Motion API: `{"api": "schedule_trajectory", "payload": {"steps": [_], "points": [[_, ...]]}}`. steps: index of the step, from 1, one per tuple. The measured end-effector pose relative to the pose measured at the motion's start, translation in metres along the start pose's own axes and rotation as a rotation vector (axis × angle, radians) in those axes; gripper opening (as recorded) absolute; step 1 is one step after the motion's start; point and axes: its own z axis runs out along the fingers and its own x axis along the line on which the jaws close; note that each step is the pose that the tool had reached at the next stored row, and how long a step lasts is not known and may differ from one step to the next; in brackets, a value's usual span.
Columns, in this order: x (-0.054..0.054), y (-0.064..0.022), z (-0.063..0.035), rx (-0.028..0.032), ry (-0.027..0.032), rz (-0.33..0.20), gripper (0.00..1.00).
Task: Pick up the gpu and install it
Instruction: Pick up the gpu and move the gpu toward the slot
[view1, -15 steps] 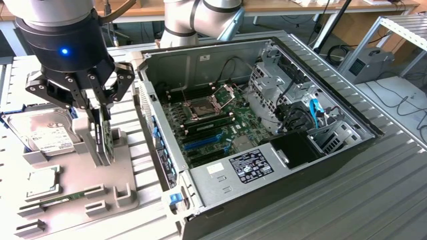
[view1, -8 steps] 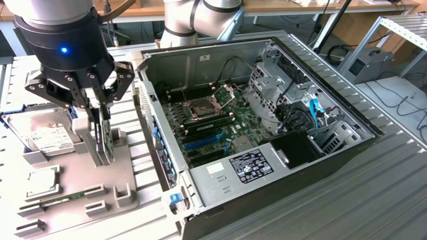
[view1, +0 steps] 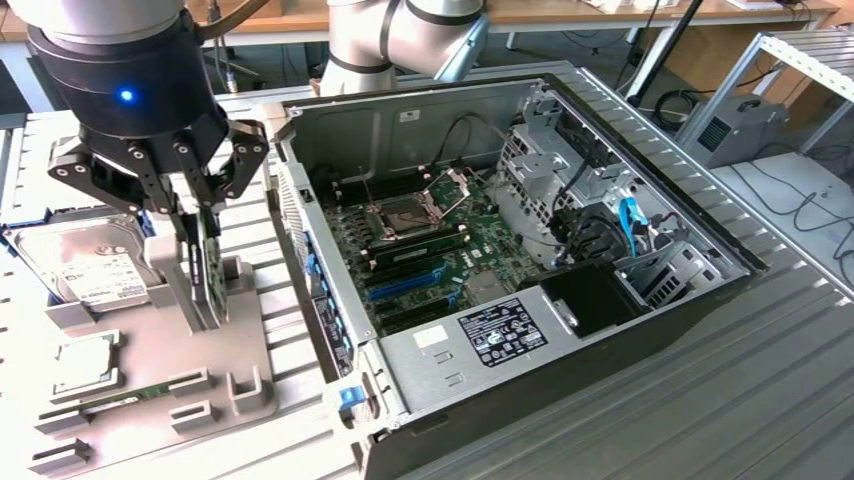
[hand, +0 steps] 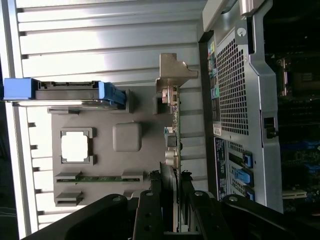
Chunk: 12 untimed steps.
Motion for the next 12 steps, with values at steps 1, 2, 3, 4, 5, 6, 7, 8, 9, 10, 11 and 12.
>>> {"api": "schedule_trajectory", "payload": {"steps": [1,2,3,4,5,6,7,8,9,10,11,12], "points": [[0.0,0.0001,-0.0005,0.0,0.0001,0.0,0.26],[0.0,0.0001,-0.0008,0.0001,0.0001,0.0,0.26],[0.0,0.0002,-0.0011,0.0,0.0001,0.0,0.26],[0.0,0.0002,-0.0014,0.0,0.0,0.0,0.26],[0.0,0.0003,-0.0016,0.0,0.0,0.0,0.26],[0.0,0.0003,-0.0019,0.0,0.0,0.0,0.26],[0.0,0.0004,-0.0023,0.0001,0.0001,0.0,0.26],[-0.0001,0.0004,-0.0026,0.0,0.0,0.0,0.26],[-0.0001,0.0005,-0.0029,0.0,0.0001,0.0,0.26],[-0.0001,0.0006,-0.0037,0.0,0.0001,0.0,0.26],[-0.0001,0.0007,-0.0044,0.0001,0.0,0.0,0.26],[-0.0001,0.0008,-0.0049,0.0,0.0001,0.0,0.26]]}}
